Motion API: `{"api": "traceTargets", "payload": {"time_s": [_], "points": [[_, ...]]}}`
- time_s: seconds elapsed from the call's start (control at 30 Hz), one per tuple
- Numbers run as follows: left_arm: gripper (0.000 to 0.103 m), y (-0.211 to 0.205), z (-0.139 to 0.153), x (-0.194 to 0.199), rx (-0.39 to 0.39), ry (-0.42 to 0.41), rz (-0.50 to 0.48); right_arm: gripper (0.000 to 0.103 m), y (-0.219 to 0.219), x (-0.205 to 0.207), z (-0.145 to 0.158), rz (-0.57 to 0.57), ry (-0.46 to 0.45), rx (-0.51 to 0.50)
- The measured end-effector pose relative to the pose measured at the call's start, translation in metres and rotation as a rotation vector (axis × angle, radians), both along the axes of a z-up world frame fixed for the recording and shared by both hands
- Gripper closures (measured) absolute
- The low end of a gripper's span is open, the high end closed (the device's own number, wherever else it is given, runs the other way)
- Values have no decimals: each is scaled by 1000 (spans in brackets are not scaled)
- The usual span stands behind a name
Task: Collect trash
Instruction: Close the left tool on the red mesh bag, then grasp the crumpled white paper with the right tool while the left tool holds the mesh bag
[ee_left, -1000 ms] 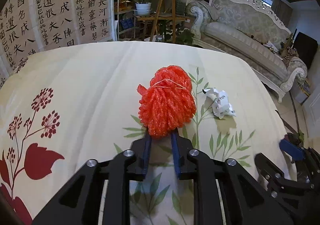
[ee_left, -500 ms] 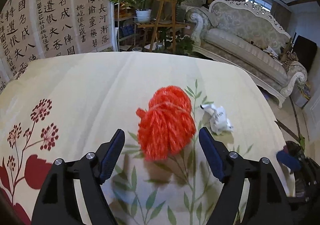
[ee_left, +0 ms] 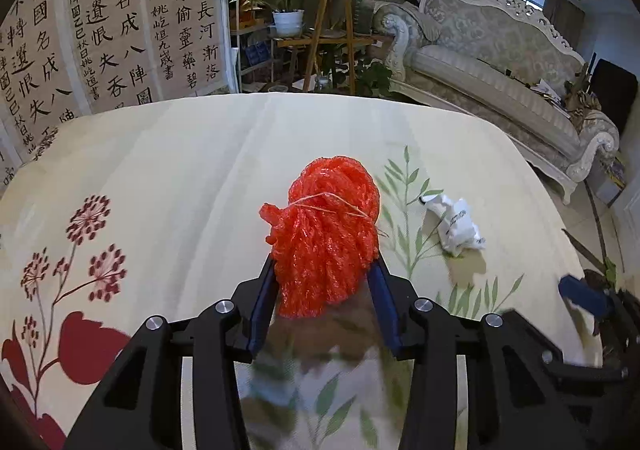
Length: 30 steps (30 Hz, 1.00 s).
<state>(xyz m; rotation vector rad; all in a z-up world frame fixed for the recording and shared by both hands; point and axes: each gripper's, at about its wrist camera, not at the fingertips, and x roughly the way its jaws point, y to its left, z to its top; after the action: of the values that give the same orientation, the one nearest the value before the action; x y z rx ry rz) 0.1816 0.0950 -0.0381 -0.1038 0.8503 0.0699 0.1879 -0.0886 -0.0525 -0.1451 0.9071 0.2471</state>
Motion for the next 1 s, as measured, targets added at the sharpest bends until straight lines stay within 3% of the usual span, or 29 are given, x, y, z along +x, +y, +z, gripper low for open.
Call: {"api": "traceTargets", "payload": {"time_s": [0.23,0.5,0.7,0.93,1.0], "points": [[59,14,1,-13,50,-9,27,27,24,12,1,35,0,-4],[59,30,-1,-13,25,7,56,30,51,33,1,63,2,-4],[58,30,-3,-11,22,16,57,43,65,46,2,67,-8,1],[58,29,-4,-10,19,22,54,71,73,46,4,84,-19,-2],[58,30,-4,-10,18,21,54,74,74,46,5,83,-21,-2]]}}
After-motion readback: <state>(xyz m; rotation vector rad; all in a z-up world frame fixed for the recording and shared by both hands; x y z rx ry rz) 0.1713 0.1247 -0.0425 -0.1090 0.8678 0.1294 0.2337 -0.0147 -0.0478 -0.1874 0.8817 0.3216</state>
